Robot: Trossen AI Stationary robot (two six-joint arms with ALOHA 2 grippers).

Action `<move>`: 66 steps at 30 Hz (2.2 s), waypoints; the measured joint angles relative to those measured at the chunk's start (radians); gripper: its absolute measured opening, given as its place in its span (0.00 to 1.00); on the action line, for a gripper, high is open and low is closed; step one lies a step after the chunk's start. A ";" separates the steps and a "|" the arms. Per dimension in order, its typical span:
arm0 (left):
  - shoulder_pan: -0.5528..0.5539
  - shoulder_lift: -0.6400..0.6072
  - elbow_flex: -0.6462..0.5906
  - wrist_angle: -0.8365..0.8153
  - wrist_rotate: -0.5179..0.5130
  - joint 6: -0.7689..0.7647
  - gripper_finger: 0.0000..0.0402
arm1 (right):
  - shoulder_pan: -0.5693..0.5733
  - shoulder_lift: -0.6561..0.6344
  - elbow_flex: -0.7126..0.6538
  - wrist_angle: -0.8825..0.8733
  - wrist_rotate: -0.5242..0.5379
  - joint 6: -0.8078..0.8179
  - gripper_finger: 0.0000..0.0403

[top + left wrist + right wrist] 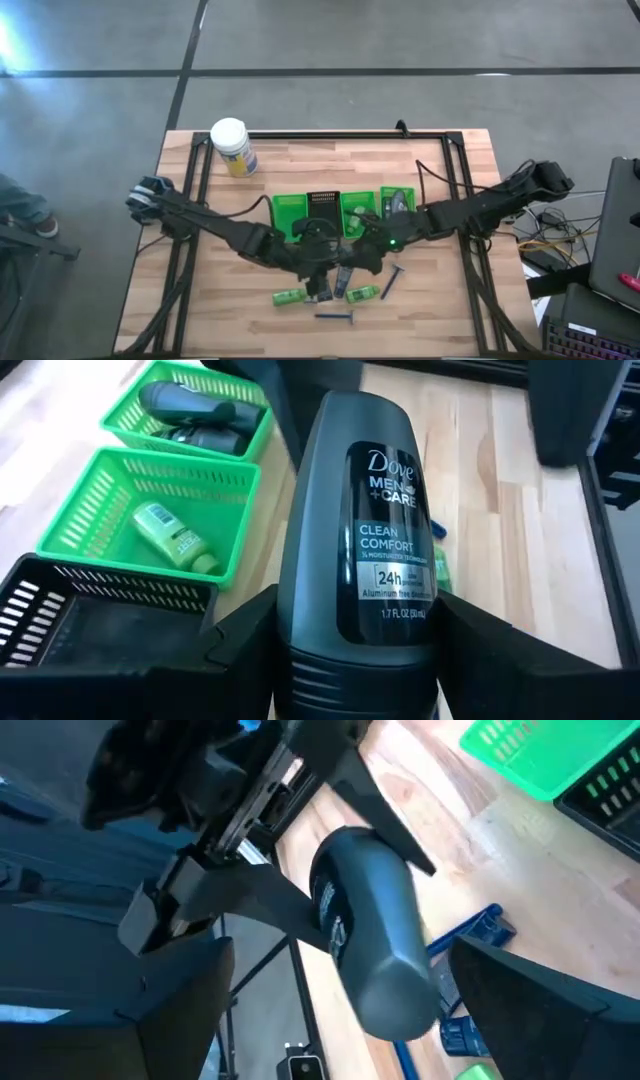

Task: Pick & Place Travel size toiletries
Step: Put the black deodorant into the right green basket, then put the green shampoo into the middle green basket

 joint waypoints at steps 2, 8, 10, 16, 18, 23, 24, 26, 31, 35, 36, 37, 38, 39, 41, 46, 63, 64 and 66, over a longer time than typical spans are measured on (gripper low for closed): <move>0.002 0.000 -0.001 0.019 0.006 0.004 0.54 | -0.002 0.003 -0.002 -0.001 0.002 0.004 0.85; 0.001 0.000 -0.002 0.048 0.011 0.027 0.54 | -0.028 0.003 -0.002 -0.001 0.000 0.013 0.66; 0.001 0.000 -0.003 0.053 0.018 0.028 0.54 | -0.036 0.003 -0.002 0.001 -0.011 0.015 0.58; 0.002 0.000 -0.005 0.048 -0.012 0.030 0.54 | -0.043 0.003 -0.002 0.000 -0.068 0.021 0.37; 0.002 0.000 -0.005 0.046 -0.013 0.031 0.55 | -0.043 0.003 -0.002 -0.002 -0.064 0.023 0.31; 0.002 0.000 -0.005 0.033 -0.023 0.022 0.69 | -0.042 -0.010 -0.001 -0.113 0.027 -0.002 0.27; 0.000 0.000 -0.005 0.018 -0.023 0.017 0.72 | -0.042 -0.017 -0.001 -0.158 0.048 -0.006 0.27; -0.006 0.000 -0.005 -0.030 -0.018 -0.006 0.77 | -0.043 -0.039 -0.003 -0.280 0.098 -0.011 0.27; -0.011 0.000 -0.005 -0.235 -0.018 -0.166 0.85 | -0.026 -0.155 -0.003 -0.665 0.311 0.081 0.27; -0.028 0.000 -0.007 -0.313 -0.027 -0.245 0.86 | 0.013 -0.240 0.002 -1.026 0.579 0.267 0.27; -0.031 0.000 -0.007 -0.318 -0.027 -0.252 0.86 | 0.013 -0.241 0.002 -1.077 0.595 0.293 0.27; -0.034 0.000 -0.007 -0.317 -0.026 -0.256 0.86 | 0.009 -0.238 -0.001 -1.103 0.598 0.300 0.27; -0.035 0.000 -0.007 -0.318 -0.026 -0.257 0.86 | 0.004 -0.227 -0.006 -1.100 0.598 0.297 0.27; -0.034 0.000 -0.007 -0.320 -0.027 -0.259 0.86 | 0.001 -0.214 -0.007 -1.089 0.597 0.285 0.27; -0.033 0.000 -0.007 -0.326 -0.027 -0.259 0.86 | -0.009 -0.177 -0.007 -1.063 0.598 0.269 0.27; -0.032 0.000 -0.019 -0.361 -0.027 -0.260 0.86 | -0.035 -0.057 -0.007 -1.063 0.621 0.284 0.31; -0.097 -0.005 -0.181 -0.292 0.320 -0.254 0.86 | -0.019 -0.003 0.041 -1.067 0.571 0.266 0.67; -0.105 -0.005 -0.187 -0.281 0.349 -0.237 0.86 | -0.017 -0.014 0.043 -1.068 0.571 0.266 0.70; -0.122 0.001 -0.202 -0.258 0.385 -0.212 0.86 | -0.016 -0.033 0.045 -1.071 0.570 0.254 0.75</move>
